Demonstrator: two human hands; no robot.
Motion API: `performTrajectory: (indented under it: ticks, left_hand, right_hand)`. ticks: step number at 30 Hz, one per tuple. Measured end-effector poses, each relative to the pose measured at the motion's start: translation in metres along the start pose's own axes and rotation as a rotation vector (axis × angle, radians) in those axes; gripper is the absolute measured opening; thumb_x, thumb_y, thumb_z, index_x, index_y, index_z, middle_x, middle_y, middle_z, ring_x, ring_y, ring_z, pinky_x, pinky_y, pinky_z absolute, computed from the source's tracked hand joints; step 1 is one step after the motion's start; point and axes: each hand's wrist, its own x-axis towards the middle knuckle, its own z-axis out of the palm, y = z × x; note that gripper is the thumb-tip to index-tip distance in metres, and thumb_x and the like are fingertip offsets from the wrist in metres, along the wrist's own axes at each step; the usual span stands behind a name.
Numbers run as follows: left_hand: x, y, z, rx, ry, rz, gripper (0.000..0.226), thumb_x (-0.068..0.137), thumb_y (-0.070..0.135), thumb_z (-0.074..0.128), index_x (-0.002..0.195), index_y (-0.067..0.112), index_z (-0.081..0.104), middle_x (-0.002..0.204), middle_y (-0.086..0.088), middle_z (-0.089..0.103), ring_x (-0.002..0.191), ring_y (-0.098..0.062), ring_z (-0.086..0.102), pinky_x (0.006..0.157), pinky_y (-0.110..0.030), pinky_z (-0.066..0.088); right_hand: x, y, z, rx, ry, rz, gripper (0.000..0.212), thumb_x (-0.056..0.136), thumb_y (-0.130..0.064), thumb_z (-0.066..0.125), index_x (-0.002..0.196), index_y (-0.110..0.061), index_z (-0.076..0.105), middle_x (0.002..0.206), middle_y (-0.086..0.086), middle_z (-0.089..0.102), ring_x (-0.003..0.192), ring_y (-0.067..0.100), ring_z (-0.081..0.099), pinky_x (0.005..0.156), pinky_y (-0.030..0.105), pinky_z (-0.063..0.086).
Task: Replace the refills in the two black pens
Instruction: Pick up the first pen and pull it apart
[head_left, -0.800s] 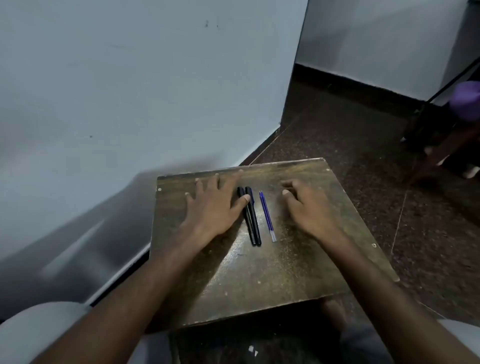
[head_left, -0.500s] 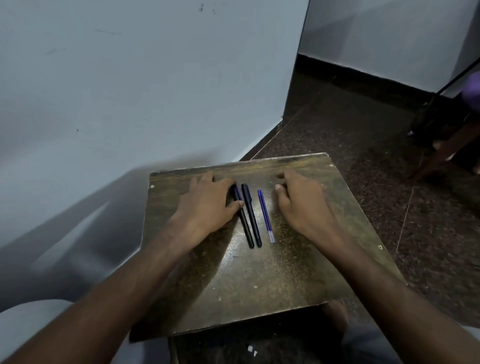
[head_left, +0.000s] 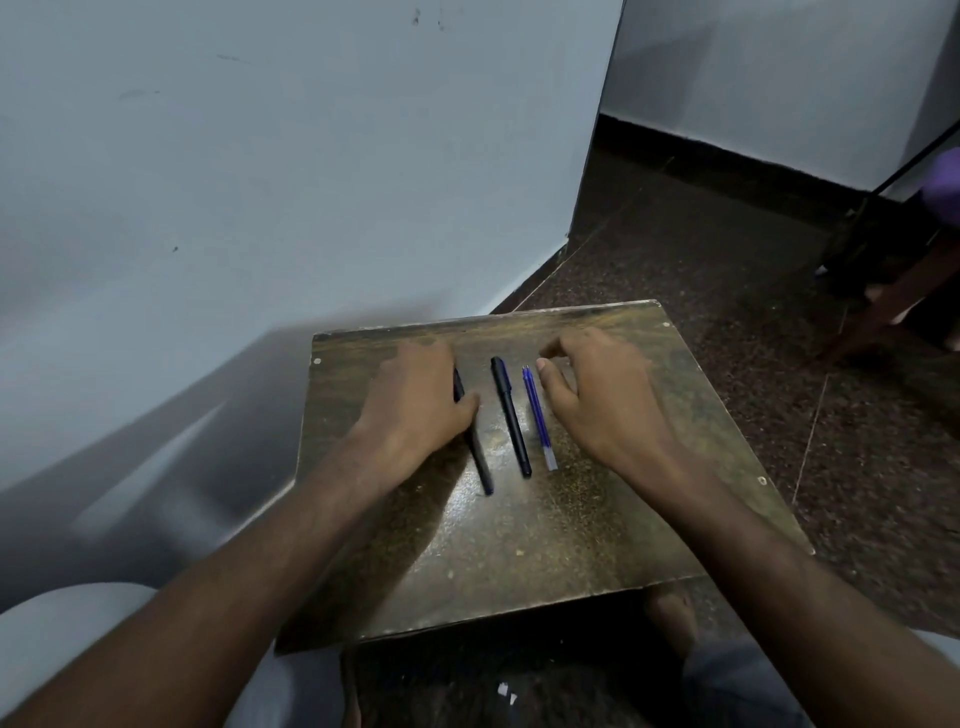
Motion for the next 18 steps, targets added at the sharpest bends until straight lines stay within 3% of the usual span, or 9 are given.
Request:
performTrajectory:
  ticks: [2,4,5,6,8,10,12,14,18]
  left_hand:
    - [0.001,-0.002,-0.002,-0.013,-0.04,-0.039,0.024,0.088,0.038,0.085,0.091,0.018,0.071,0.076,0.005,0.069,0.061,-0.007,0.061,0.047,-0.021,0.038]
    - [0.003,-0.005,-0.004,-0.057,-0.105,-0.082,0.024,0.085,0.035,0.087,0.09,0.015,0.077,0.077,0.001,0.075,0.065,-0.012,0.069,0.049,-0.029,0.051]
    - [0.005,-0.006,-0.007,-0.125,-0.134,-0.1,0.024,0.084,0.034,0.087,0.091,0.013,0.079,0.08,-0.001,0.079,0.069,-0.017,0.076,0.057,-0.034,0.061]
    - [0.007,-0.008,-0.009,-0.229,-0.149,-0.12,0.02,0.084,0.032,0.088,0.09,0.014,0.08,0.078,0.0,0.082,0.07,-0.018,0.08,0.062,-0.032,0.066]
    - [0.009,-0.008,-0.013,-0.518,-0.14,-0.158,0.011,0.085,0.027,0.089,0.087,0.019,0.081,0.072,0.003,0.083,0.063,-0.009,0.081,0.058,-0.019,0.063]
    - [0.008,-0.002,-0.016,-0.89,-0.129,-0.167,0.01,0.086,0.019,0.09,0.092,0.016,0.082,0.08,-0.003,0.085,0.073,-0.011,0.084,0.065,-0.02,0.065]
    - [0.006,0.006,-0.014,-1.149,-0.102,-0.133,0.01,0.088,0.011,0.088,0.097,0.012,0.083,0.089,-0.009,0.085,0.084,-0.018,0.085,0.077,-0.027,0.068]
    - [0.004,0.014,-0.012,-1.222,-0.062,-0.087,0.011,0.089,0.009,0.085,0.098,0.015,0.085,0.093,-0.009,0.085,0.09,-0.018,0.084,0.086,-0.031,0.067]
    - [0.0,0.022,-0.012,-1.252,-0.069,-0.049,0.015,0.093,0.011,0.082,0.107,0.017,0.085,0.1,-0.004,0.087,0.087,-0.005,0.082,0.071,-0.018,0.063]
  right_hand:
    - [0.0,-0.001,0.001,0.029,-0.011,-0.002,0.03,0.109,-0.036,0.057,0.122,-0.016,0.076,0.12,0.004,0.077,0.112,0.022,0.07,0.1,0.047,0.058]
    - [-0.001,-0.002,0.003,0.092,-0.029,-0.002,0.027,0.109,-0.034,0.06,0.119,-0.015,0.077,0.116,0.003,0.077,0.104,0.019,0.071,0.094,0.041,0.06]
    - [-0.001,-0.003,0.004,0.129,-0.039,-0.003,0.026,0.109,-0.033,0.062,0.116,-0.014,0.078,0.112,0.002,0.078,0.099,0.016,0.071,0.091,0.037,0.06]
    - [-0.002,-0.005,0.005,0.168,-0.048,0.0,0.024,0.109,-0.032,0.063,0.113,-0.014,0.078,0.106,0.0,0.078,0.092,0.013,0.07,0.087,0.032,0.059]
    - [-0.004,-0.008,0.003,0.245,-0.07,0.031,0.023,0.108,-0.032,0.065,0.109,-0.015,0.079,0.095,-0.004,0.078,0.08,0.009,0.069,0.076,0.022,0.053]
    - [-0.008,-0.01,0.002,0.345,-0.108,0.069,0.026,0.108,-0.038,0.063,0.104,-0.018,0.078,0.09,-0.003,0.08,0.074,0.01,0.074,0.064,0.014,0.051]
    - [-0.012,-0.011,0.001,0.493,-0.156,0.106,0.033,0.109,-0.044,0.06,0.101,-0.017,0.076,0.088,0.004,0.082,0.075,0.016,0.079,0.067,0.027,0.061]
    - [-0.014,-0.01,0.0,0.738,-0.228,0.188,0.031,0.111,-0.038,0.058,0.108,-0.011,0.073,0.09,0.007,0.082,0.078,0.02,0.081,0.075,0.04,0.066]
    - [-0.013,-0.007,0.001,1.08,-0.395,0.328,0.036,0.117,-0.024,0.048,0.119,0.008,0.066,0.082,0.005,0.068,0.067,0.013,0.064,0.066,0.031,0.058]
